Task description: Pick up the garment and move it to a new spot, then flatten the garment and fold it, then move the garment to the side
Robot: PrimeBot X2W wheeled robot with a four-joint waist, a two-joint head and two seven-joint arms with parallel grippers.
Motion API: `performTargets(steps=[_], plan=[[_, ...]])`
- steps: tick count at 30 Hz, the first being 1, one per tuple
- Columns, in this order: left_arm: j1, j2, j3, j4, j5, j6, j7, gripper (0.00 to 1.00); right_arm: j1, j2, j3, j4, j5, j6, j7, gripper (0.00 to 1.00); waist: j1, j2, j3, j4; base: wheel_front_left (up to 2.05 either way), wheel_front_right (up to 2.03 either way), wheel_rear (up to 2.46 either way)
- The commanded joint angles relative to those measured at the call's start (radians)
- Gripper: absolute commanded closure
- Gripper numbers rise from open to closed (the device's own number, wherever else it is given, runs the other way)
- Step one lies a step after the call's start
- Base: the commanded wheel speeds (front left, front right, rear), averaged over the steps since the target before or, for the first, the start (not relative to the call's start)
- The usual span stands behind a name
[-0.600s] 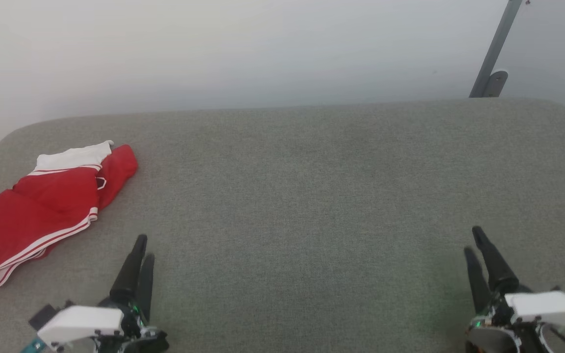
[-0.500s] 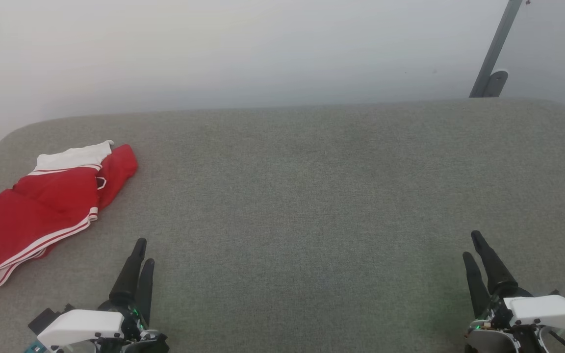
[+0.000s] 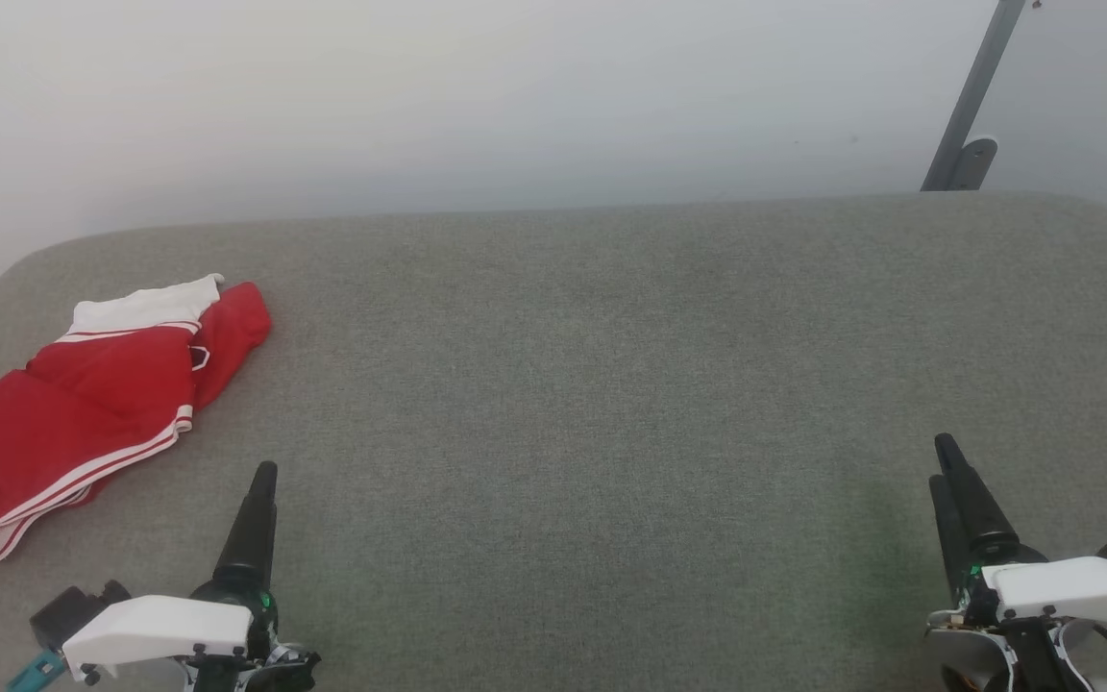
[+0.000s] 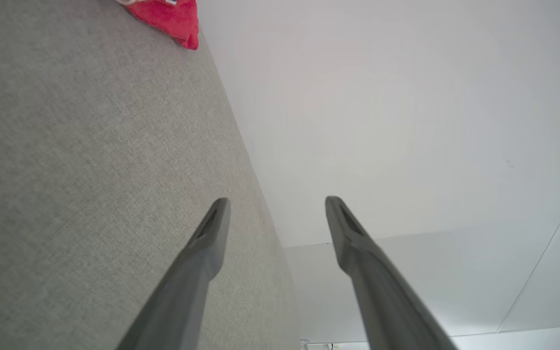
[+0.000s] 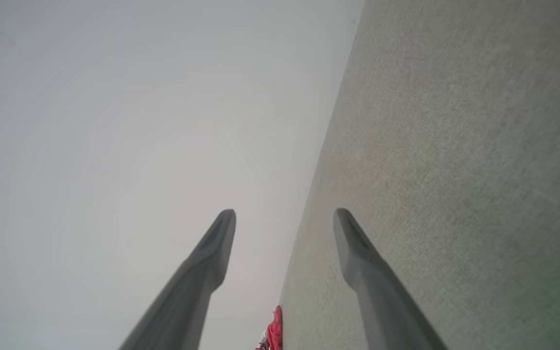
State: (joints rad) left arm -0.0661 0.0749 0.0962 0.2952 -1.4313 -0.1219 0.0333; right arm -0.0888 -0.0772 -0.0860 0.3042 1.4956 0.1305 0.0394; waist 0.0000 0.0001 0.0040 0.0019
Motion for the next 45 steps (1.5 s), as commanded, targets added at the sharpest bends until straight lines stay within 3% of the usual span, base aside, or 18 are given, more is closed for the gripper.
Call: performTargets(steps=[1,17,27,45], plan=[[-0.031,0.005,0.004,-0.018,0.039,0.0,-0.01,0.0,-0.033,-0.016,0.007,-0.006,-0.031,0.0,-0.013,0.0,0.0,-0.0001,0.0,0.0,0.0,0.0,0.0],[-0.014,-0.008,0.019,-0.075,0.432,0.004,-0.075,0.0,-0.058,-0.047,0.027,-0.024,-0.376,0.0,-0.08,0.0,0.0,-0.0001,0.003,0.005,0.0,0.0,0.0],[-0.003,-0.01,0.018,-0.085,0.602,0.022,-0.106,0.0,-0.058,-0.072,0.043,-0.042,-0.606,0.0,-0.112,0.0,0.0,-0.0001,0.005,0.007,0.0,0.0,0.0],[0.014,0.023,-0.049,-0.116,0.896,0.093,-0.165,0.0,-0.067,-0.085,0.04,-0.078,-0.981,0.0,-0.17,0.0,0.0,-0.0001,0.012,0.01,0.0,0.0,0.0]])
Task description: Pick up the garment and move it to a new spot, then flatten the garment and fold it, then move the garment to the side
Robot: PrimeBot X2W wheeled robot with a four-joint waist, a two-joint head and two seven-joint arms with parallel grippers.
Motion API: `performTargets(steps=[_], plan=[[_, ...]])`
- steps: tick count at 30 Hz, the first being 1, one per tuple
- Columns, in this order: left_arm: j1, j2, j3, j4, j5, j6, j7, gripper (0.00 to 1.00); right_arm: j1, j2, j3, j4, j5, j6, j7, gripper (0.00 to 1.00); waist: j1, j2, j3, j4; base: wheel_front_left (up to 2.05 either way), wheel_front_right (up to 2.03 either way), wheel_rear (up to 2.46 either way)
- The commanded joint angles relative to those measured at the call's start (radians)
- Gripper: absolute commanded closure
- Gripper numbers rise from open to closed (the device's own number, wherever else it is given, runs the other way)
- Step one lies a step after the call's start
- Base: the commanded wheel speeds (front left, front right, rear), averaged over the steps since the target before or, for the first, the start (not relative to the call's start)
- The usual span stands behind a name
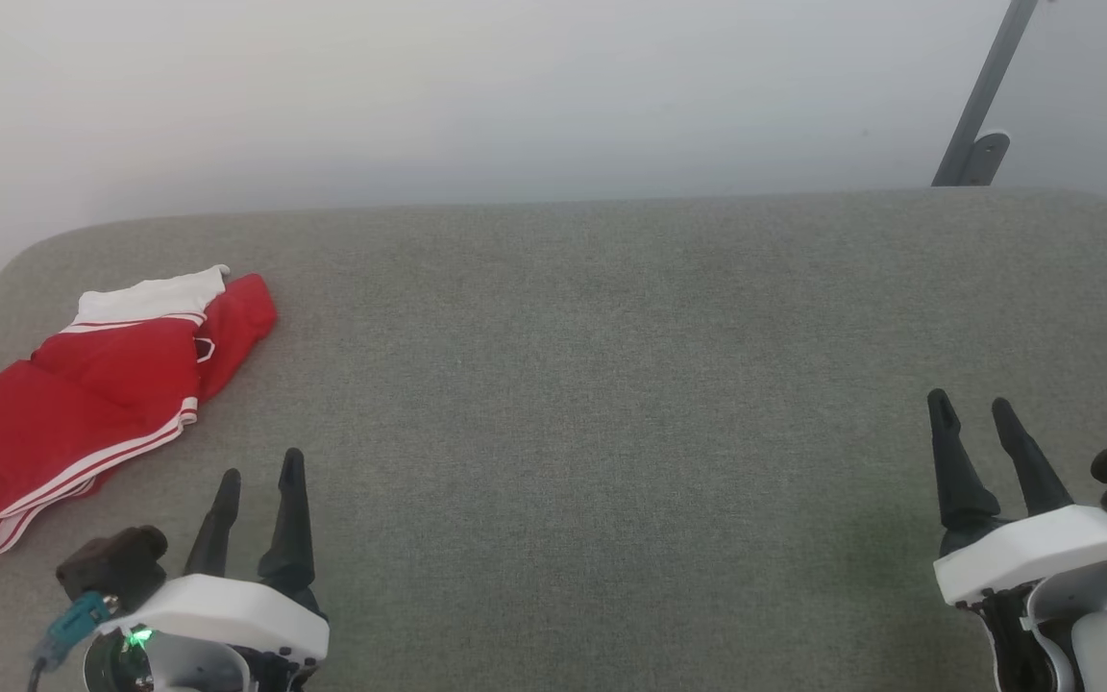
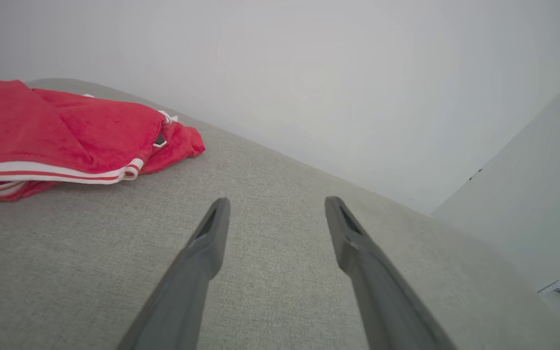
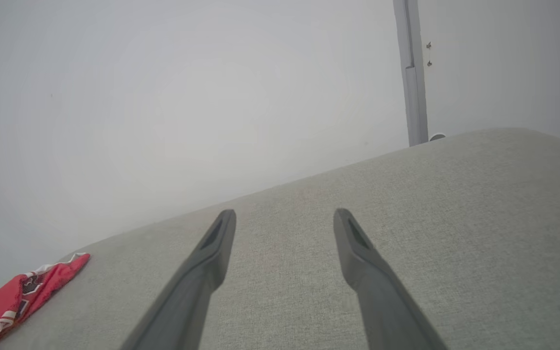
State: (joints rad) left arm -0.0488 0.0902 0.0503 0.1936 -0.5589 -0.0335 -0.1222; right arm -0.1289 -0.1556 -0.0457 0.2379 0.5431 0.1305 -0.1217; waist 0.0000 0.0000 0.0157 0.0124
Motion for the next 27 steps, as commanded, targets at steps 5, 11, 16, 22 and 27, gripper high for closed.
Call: performTargets(steps=[5,11,16,22,27], plan=[[-0.002,0.017,-0.019,-0.021,0.074,0.023,-0.023,0.0,-0.027,-0.006,0.003,-0.018,-0.099,0.0,-0.024,0.0,0.0,0.0,0.004,0.0,0.0,0.0,0.0],[-0.007,0.026,-0.037,-0.022,0.134,0.038,-0.039,0.0,-0.031,-0.01,0.003,-0.02,-0.165,0.0,-0.04,0.0,0.0,0.0,0.01,-0.001,0.0,0.0,0.0],[-0.003,0.031,-0.046,-0.02,0.176,0.048,-0.051,0.0,-0.031,-0.012,0.001,-0.021,-0.213,0.0,-0.052,0.0,0.0,0.0,0.012,-0.002,0.0,0.0,0.0],[0.005,0.037,-0.053,-0.021,0.217,0.056,-0.063,0.0,-0.027,-0.013,-0.002,-0.023,-0.262,0.0,-0.064,0.0,0.0,0.0,0.011,-0.002,0.0,0.0,0.0],[0.01,0.038,-0.058,-0.015,0.258,0.057,-0.075,0.0,-0.025,-0.008,-0.013,-0.026,-0.296,0.0,-0.076,0.0,0.0,0.0,0.009,0.0,0.0,0.0,0.0]])
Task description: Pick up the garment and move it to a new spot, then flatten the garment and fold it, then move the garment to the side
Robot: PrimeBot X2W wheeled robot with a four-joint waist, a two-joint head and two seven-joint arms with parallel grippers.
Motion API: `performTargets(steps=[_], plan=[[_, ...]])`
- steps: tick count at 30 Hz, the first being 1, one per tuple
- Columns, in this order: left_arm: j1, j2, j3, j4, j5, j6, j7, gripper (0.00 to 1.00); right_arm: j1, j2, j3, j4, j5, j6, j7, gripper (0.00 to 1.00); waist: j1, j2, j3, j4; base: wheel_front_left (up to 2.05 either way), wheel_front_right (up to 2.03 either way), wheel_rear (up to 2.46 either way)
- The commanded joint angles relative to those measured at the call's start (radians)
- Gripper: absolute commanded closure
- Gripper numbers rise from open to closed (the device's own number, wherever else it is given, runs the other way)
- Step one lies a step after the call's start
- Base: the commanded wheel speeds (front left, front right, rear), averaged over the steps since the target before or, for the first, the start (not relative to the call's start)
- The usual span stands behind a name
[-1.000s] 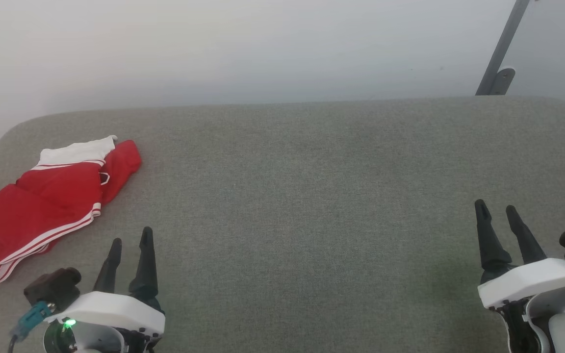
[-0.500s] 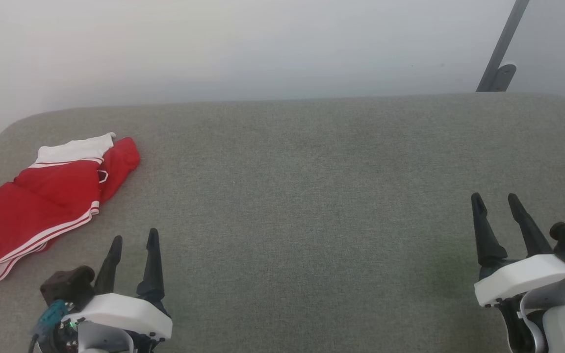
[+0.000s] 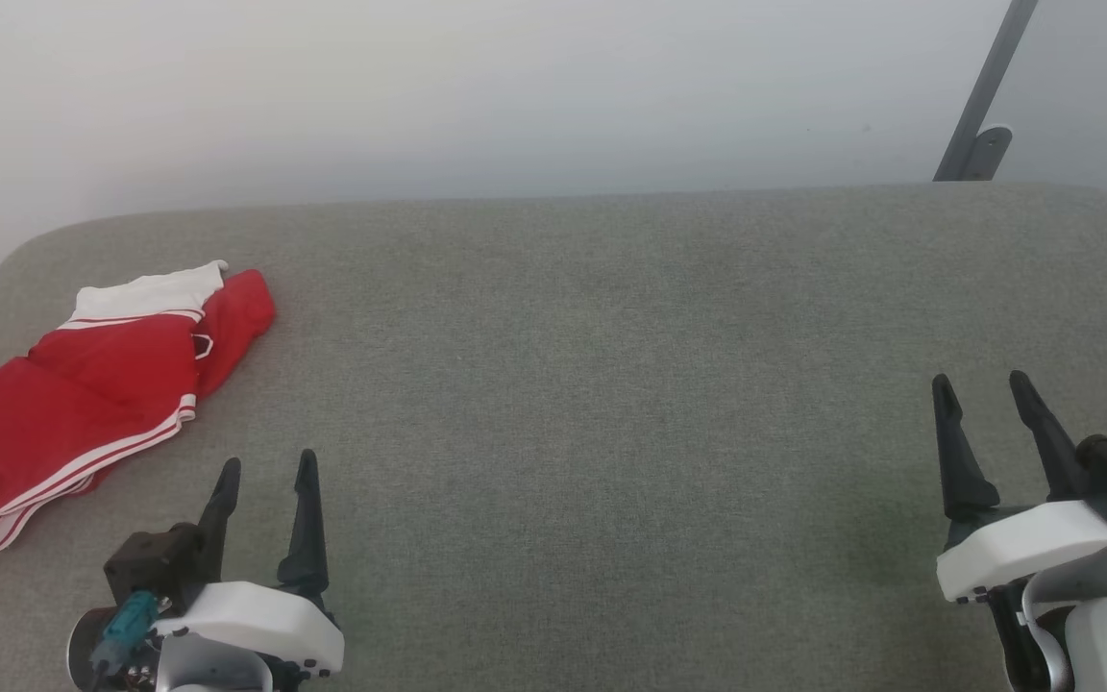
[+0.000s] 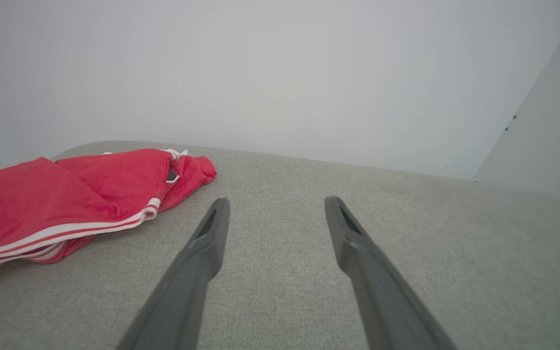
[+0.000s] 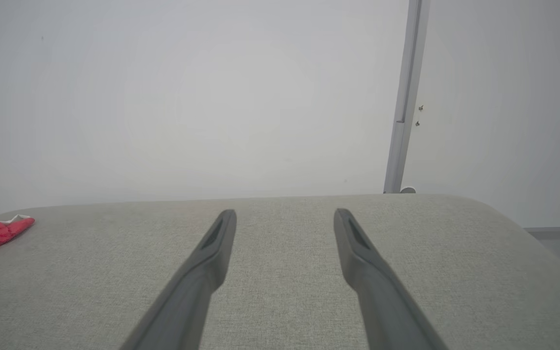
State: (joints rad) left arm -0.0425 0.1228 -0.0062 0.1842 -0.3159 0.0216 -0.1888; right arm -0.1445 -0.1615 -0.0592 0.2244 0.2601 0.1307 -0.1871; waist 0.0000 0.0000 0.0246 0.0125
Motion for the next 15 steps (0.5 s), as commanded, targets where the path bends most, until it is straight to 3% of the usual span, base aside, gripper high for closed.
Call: performTargets(steps=[1,15], plan=[[0.004,0.005,-0.002,-0.004,0.021,0.002,-0.01,0.0,-0.008,-0.002,-0.001,-0.013,-0.022,0.0,-0.012,0.0,0.0,0.0,0.0,0.001,0.0,0.0,0.0],[0.018,0.003,-0.007,0.001,0.138,0.01,-0.039,0.0,0.018,0.017,-0.029,-0.024,-0.109,0.0,-0.041,0.0,0.0,0.0,-0.012,0.009,0.0,0.0,0.0]])
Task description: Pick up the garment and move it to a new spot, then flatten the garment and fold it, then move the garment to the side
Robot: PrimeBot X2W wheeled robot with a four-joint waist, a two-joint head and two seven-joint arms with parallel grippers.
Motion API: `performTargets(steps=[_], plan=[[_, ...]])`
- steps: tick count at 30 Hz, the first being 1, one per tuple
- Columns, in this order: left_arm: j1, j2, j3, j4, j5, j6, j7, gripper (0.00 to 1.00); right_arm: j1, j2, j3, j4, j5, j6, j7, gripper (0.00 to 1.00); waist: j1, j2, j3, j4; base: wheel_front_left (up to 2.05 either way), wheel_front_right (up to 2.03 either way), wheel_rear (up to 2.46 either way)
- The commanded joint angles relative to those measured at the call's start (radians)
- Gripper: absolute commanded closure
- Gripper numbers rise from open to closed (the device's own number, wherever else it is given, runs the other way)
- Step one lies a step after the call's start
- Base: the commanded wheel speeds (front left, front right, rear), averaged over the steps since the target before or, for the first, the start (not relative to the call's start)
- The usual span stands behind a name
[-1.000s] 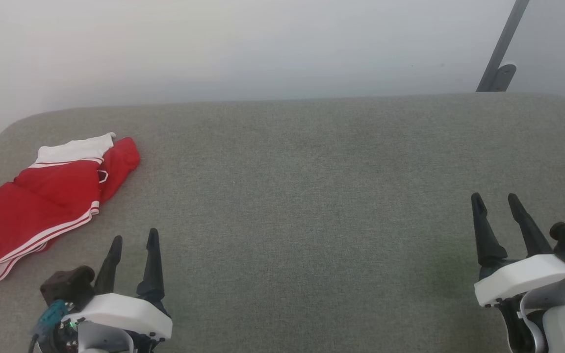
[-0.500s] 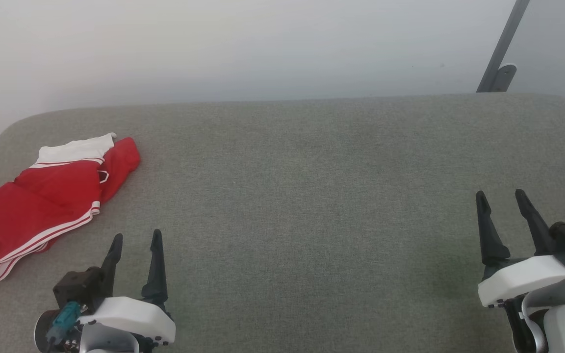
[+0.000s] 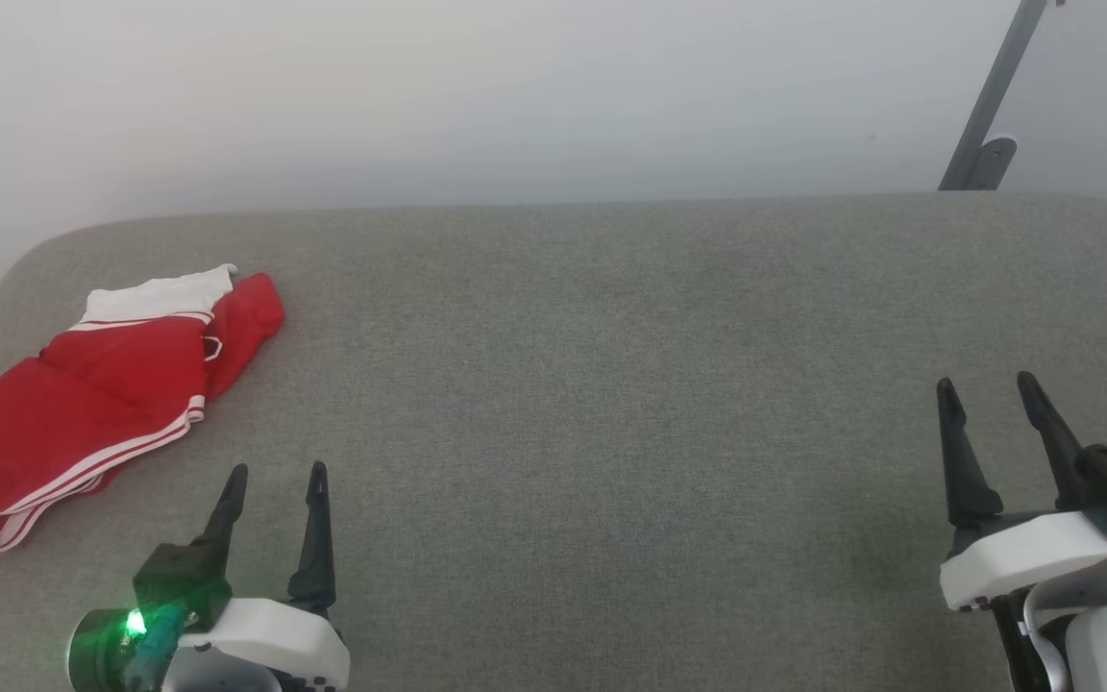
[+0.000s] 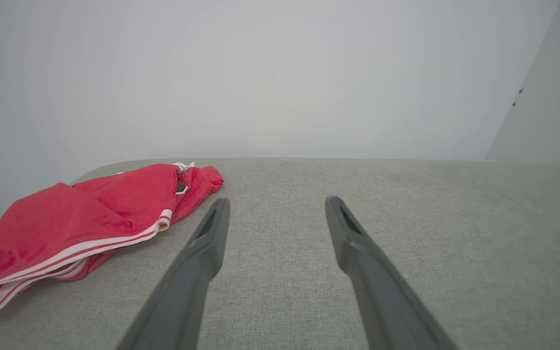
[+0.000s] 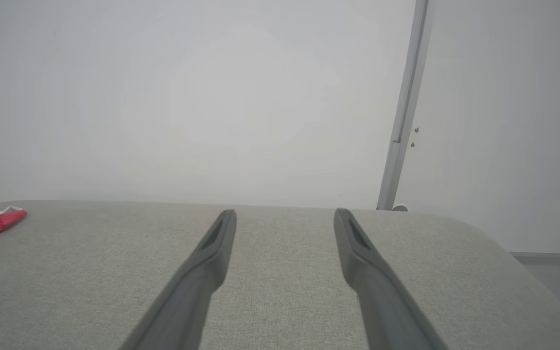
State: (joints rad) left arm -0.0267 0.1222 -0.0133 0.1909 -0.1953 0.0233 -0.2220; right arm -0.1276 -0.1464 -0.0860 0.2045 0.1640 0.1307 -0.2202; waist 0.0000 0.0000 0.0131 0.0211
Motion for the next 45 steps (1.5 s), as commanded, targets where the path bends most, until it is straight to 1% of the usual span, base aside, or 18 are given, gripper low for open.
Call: performTargets(steps=[1,22,37,41,45], plan=[[0.004,0.002,-0.001,-0.005,0.021,0.007,-0.008,0.0,0.003,0.006,-0.007,-0.003,-0.011,0.0,-0.011,0.0,0.0,0.0,-0.001,0.001,0.0,0.0,0.0],[0.022,-0.021,0.018,0.033,0.151,-0.021,-0.045,0.0,0.025,0.005,-0.032,0.013,-0.114,0.0,-0.047,0.0,0.0,0.0,0.001,0.015,0.0,0.0,0.0],[-0.001,-0.045,0.054,0.046,0.122,-0.058,-0.044,0.0,0.027,0.012,-0.042,0.008,-0.071,0.0,-0.047,0.0,0.0,0.0,0.009,0.024,0.0,0.0,0.0],[-0.022,-0.052,0.063,0.052,0.112,-0.071,-0.044,0.0,0.031,0.019,-0.035,0.006,-0.066,0.0,-0.047,0.0,0.0,0.0,0.023,0.059,0.0,0.0,0.0],[-0.034,-0.058,0.063,0.056,0.107,-0.078,-0.044,0.0,0.029,0.019,-0.021,0.01,-0.064,0.0,-0.047,0.0,0.0,0.0,0.033,0.12,0.0,0.0,0.0]])
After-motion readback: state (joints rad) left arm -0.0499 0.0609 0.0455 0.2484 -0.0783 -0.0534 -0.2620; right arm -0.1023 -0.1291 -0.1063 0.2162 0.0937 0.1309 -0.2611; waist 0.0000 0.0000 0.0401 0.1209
